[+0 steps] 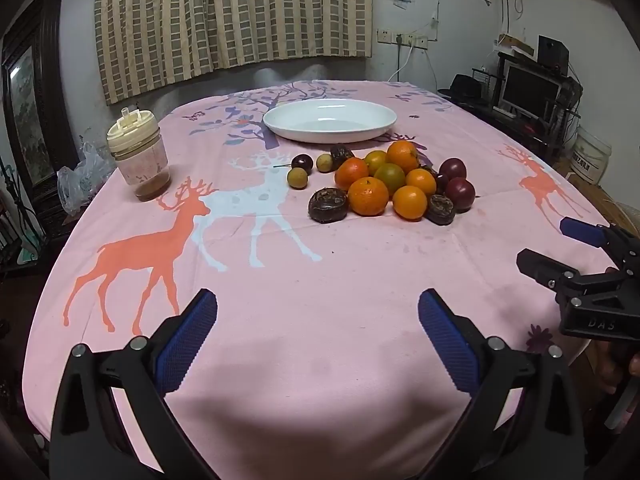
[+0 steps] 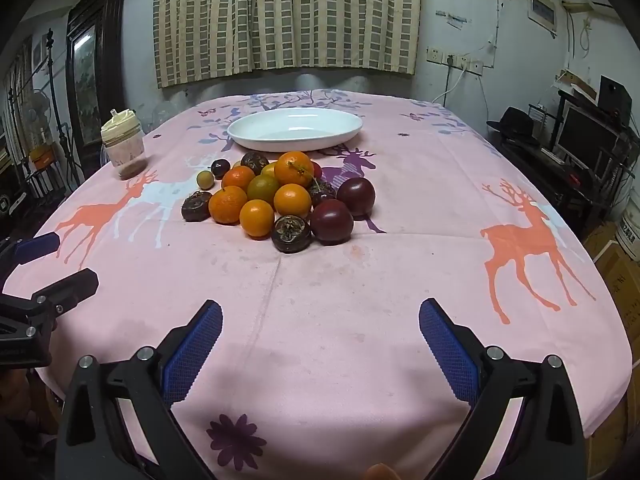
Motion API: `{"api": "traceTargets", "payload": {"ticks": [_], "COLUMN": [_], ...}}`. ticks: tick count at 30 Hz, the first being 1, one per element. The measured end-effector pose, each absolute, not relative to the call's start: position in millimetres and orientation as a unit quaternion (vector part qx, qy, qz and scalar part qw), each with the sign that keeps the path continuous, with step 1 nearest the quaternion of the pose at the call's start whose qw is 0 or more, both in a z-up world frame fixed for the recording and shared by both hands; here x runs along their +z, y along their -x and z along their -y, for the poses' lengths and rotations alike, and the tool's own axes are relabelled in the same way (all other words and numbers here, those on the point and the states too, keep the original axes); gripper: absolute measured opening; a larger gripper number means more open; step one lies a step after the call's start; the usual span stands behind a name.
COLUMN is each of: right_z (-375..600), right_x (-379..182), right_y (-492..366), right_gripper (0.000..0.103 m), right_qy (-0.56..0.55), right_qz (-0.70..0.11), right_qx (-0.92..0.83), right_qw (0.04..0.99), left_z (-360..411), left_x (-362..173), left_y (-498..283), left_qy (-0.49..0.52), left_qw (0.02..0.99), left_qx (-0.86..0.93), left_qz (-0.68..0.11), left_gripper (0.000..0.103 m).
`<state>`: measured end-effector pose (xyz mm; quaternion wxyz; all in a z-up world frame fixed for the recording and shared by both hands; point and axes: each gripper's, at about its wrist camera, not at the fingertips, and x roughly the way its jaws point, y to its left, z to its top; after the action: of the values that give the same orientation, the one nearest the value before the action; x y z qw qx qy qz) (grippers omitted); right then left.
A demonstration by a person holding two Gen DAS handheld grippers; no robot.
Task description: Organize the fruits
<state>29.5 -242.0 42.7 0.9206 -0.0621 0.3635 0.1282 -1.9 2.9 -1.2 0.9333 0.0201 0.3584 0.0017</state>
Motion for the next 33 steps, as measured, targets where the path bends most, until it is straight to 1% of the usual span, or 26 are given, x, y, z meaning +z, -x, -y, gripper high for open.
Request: {"api": "traceTargets", "payload": {"ticks": [33], "right_z": [238.9], "right_x": [40.3], "right_y": [-29.5], "right_gripper": [0.099], "right_qy": [0.064], "right_qz": [-0.367], "right_qx": [0.128], "right_qw": [0.919], "left_z": [-4.8], "left_x": [-1.5], "left_y": [3.8], "left_qy": [-0.02], "left_qw": [0.933], "left_qx": [0.003], "left_qz": [-0.359], "left_gripper": [0.099]}}
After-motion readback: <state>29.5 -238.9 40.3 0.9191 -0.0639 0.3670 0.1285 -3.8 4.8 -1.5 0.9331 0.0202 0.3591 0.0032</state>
